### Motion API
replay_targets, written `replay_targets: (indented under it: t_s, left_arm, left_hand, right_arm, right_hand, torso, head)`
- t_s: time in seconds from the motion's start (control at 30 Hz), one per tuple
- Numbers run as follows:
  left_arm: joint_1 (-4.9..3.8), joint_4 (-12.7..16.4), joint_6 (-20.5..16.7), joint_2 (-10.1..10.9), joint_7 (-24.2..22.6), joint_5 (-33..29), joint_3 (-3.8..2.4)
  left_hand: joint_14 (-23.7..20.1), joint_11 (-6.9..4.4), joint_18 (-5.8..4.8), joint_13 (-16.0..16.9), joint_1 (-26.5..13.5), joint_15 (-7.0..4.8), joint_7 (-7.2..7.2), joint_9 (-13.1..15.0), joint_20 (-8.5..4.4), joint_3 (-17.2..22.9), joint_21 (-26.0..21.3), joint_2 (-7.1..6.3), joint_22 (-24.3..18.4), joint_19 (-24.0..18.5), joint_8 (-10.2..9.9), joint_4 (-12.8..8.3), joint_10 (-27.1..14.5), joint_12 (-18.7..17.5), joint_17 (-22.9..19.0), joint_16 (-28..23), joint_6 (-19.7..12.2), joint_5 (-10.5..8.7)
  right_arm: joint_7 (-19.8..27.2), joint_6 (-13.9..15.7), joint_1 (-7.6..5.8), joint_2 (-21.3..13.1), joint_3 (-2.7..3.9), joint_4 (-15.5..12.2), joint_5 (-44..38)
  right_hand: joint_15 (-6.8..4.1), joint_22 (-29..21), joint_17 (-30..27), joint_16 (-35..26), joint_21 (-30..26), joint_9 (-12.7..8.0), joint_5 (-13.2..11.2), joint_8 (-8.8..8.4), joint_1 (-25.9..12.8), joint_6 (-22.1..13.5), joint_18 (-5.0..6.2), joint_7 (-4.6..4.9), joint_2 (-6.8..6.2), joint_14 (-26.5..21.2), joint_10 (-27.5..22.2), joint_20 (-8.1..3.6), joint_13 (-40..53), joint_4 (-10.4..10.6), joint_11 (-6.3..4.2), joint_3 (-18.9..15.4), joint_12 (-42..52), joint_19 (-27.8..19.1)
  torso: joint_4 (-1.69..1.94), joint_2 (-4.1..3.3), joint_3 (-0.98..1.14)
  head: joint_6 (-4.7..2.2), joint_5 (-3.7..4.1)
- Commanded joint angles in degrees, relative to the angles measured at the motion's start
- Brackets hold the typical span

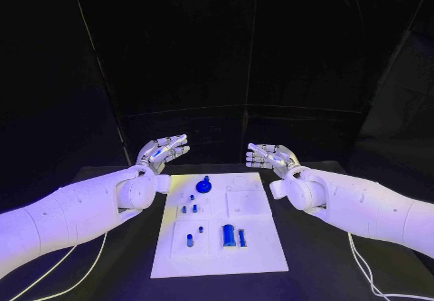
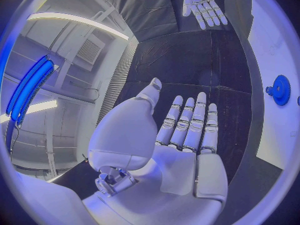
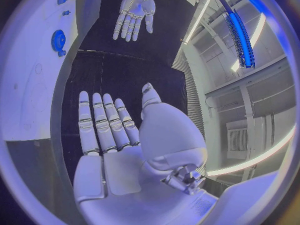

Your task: Assemble the parts on the task board

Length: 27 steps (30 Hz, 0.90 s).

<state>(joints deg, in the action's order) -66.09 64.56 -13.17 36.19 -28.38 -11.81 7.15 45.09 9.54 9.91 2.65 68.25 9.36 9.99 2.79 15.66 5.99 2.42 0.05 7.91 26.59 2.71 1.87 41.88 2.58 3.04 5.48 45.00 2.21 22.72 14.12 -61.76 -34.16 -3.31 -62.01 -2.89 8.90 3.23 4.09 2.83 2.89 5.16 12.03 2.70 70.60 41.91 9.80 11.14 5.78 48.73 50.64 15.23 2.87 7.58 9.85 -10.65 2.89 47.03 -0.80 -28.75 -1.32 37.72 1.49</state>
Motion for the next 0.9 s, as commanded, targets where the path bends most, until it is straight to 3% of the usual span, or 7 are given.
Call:
replay_targets:
  t_s: [0.03,0.33,0.37,0.47,0.57,0.63,0.9]
  left_arm:
    - [-0.01,0.55,-0.61,0.24,-0.05,0.34,-0.17]
    - [1.82,8.21,-9.97,2.79,-0.47,3.88,-2.32]
    - [2.13,9.49,-11.53,3.21,-0.54,4.47,-2.68]
    - [3.36,14.65,-17.82,4.93,-0.82,6.85,-4.13]
    - [4.28,18.51,-22.54,6.21,-1.04,8.63,-5.22]
    - [4.8,20.67,-25.17,6.93,-1.15,9.63,-5.82]
    - [5.9,25.29,-30.81,8.46,-1.41,11.76,-7.12]
  left_hand:
    - [-14.33,-3.04,-3.23,-2.65,-21.73,-2.97,-3.17,-2.79,-4.95,-1.91,-2.42,-0.05,-2.52,-8.48,-2.71,-1.87,-13.31,-2.58,-3.04,-5.48,-14.32,-2.21]
    - [-23.97,-5.08,-4.96,-2.65,-36.28,-4.98,-5.28,-2.79,-8.31,-5.99,-2.42,-0.05,-7.91,-14.12,-2.71,-1.87,-22.26,-2.58,-3.04,-5.48,-23.93,-2.21]
    - [-24.84,-5.25,-4.96,-2.65,-37.6,-5.16,-5.49,-2.79,-8.7,-5.99,-2.42,-0.05,-7.91,-14.55,-2.71,-1.87,-23.07,-2.58,-3.04,-5.48,-24.8,-2.21]
    - [-27.46,-9.54,-5.59,-2.65,-41.6,-9.36,-9.99,-2.79,-9.62,-5.99,-2.42,-0.05,-7.91,-16.1,-2.71,-1.87,-25.47,-2.58,-3.04,-5.48,-27.43,-2.21]
    - [-29.32,-9.54,-5.6,-2.65,-44.4,-9.36,-9.99,-2.79,-10.3,-5.99,-2.42,-0.05,-7.91,-17.14,-2.71,-1.87,-27.19,-2.58,-3.04,-5.48,-29.26,-2.21]
    - [-30.55,-9.54,-9.91,-2.65,-46.28,-9.36,-9.99,-2.79,-10.67,-5.99,-2.42,-0.05,-7.91,-17.92,-2.71,-1.87,-28.38,-2.58,-3.04,-5.48,-30.46,-2.21]
    - [-34.74,-9.54,-9.91,-2.65,-52.56,-9.36,-9.99,-2.79,-15.66,-5.99,-2.42,-0.05,-7.91,-20.51,-2.71,-1.87,-32.23,-2.58,-3.04,-5.48,-34.64,-2.21]
  right_arm:
    - [0.12,0.87,-0.06,-0.35,0.09,-0.69,-0.12]
    - [2.36,10.23,0.47,-3.62,1.12,-9.45,0.84]
    - [2.73,11.78,0.56,-4.17,1.29,-10.91,1.0]
    - [4.21,18.01,0.92,-6.34,1.98,-16.73,1.65]
    - [5.29,22.49,1.17,-7.91,2.48,-20.92,2.11]
    - [5.88,24.97,1.32,-8.77,2.76,-23.24,2.37]
    - [7.07,29.96,1.6,-10.52,3.31,-27.9,2.88]
  right_hand:
    - [-2.86,-3.23,-4.09,-2.83,-2.89,-5.16,-3.88,-2.7,-22.7,-13.48,-2.94,-3.56,-5.78,-15.65,-16.26,-4.91,-2.87,-2.48,-3.15,3.4,-2.89,-15.1]
    - [-4.73,-3.23,-4.09,-2.83,-2.89,-5.16,-6.43,-2.7,-37.6,-22.33,-4.53,-5.9,-5.78,-25.96,-26.97,-8.13,-2.87,-7.58,-5.24,5.67,-2.89,-25.03]
    - [-8.9,-3.23,-4.09,-2.83,-2.89,-5.16,-6.65,-2.7,-38.88,-23.07,-4.53,-6.11,-5.78,-26.85,-27.87,-8.4,-2.87,-7.58,-5.42,5.86,-2.89,-25.9]
    - [-8.9,-3.23,-4.09,-2.83,-2.89,-5.16,-7.26,-2.7,-42.58,-25.27,-5.16,-6.7,-5.78,-29.38,-30.52,-9.2,-2.87,-7.58,-9.85,6.5,-2.89,-28.36]
    - [-8.9,-3.23,-4.09,-2.83,-2.89,-5.16,-7.84,-2.7,-45.87,-27.24,-5.39,-11.14,-5.78,-31.67,-32.9,-9.94,-2.87,-7.58,-9.85,10.65,-2.89,-30.53]
    - [-8.9,-3.23,-4.09,-2.83,-2.89,-5.16,-12.03,-2.7,-47.85,-28.37,-5.78,-11.14,-5.78,-33.02,-34.31,-10.31,-2.87,-7.58,-9.85,10.65,-2.89,-31.88]
    - [-8.9,-3.23,-4.09,-2.83,-2.89,-5.16,-12.03,-2.7,-54.2,-32.12,-9.8,-11.14,-5.78,-37.39,-38.86,-15.23,-2.87,-7.58,-9.85,10.65,-2.89,-36.08]
  torso:
    - [0.08,-0.25,0.13]
    - [0.77,-2.34,1.27]
    - [0.79,-2.41,1.3]
    - [0.8,-2.43,1.32]
    - [0.8,-2.43,1.32]
    - [0.8,-2.43,1.32]
    - [0.8,-2.43,1.32]
  head:
    - [-0.32,-0.1]
    - [-3.22,-1.43]
    - [-3.31,-1.47]
    - [-3.34,-1.49]
    - [-3.34,-1.49]
    - [-3.34,-1.49]
    - [-3.34,-1.49]
